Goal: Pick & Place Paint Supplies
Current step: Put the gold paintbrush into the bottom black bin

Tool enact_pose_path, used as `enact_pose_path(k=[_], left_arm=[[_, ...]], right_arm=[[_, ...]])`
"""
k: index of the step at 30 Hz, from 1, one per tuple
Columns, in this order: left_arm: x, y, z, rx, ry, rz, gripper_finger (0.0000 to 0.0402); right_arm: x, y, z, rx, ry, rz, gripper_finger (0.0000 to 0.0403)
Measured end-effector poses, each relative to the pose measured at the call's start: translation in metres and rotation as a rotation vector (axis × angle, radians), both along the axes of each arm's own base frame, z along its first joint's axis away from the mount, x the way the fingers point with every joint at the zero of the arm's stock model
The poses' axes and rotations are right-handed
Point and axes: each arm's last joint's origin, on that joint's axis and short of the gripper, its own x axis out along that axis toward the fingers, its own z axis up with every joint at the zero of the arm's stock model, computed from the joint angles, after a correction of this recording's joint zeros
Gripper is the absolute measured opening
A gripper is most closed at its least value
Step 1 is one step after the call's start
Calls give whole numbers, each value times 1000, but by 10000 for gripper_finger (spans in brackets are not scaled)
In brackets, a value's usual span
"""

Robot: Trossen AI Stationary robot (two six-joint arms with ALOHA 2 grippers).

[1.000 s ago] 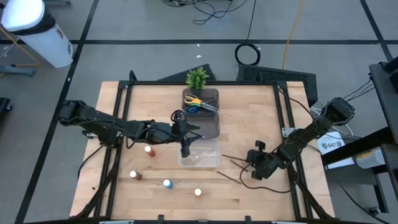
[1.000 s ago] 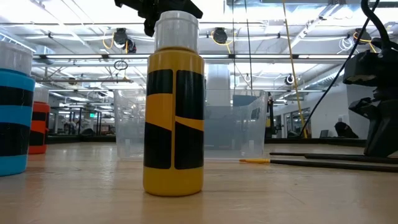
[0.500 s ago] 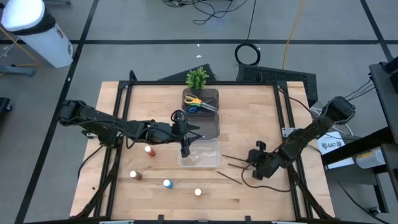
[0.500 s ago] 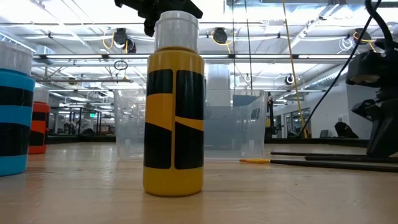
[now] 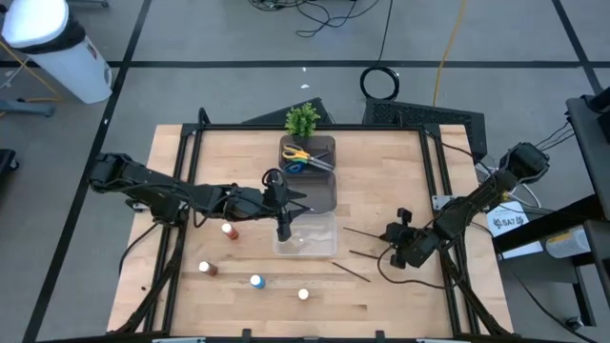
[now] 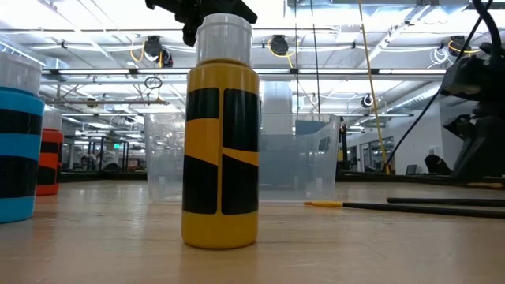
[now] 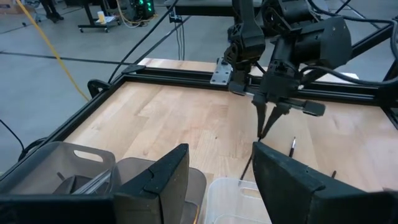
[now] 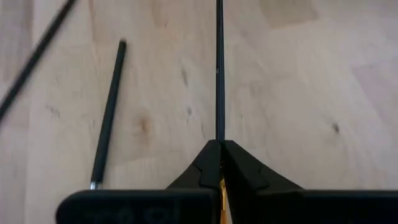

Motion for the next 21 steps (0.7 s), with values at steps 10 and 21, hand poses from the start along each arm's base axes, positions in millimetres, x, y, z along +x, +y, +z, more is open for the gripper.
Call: enact_pose_path(k=[10,21], left_arm=[[0,0,0,0,0,0,189],[0,0,0,0,0,0,189]], right_arm=[[-3,-12,14,-50,-87,-75,0],[14,-39,41,-110,-256,-115,0]])
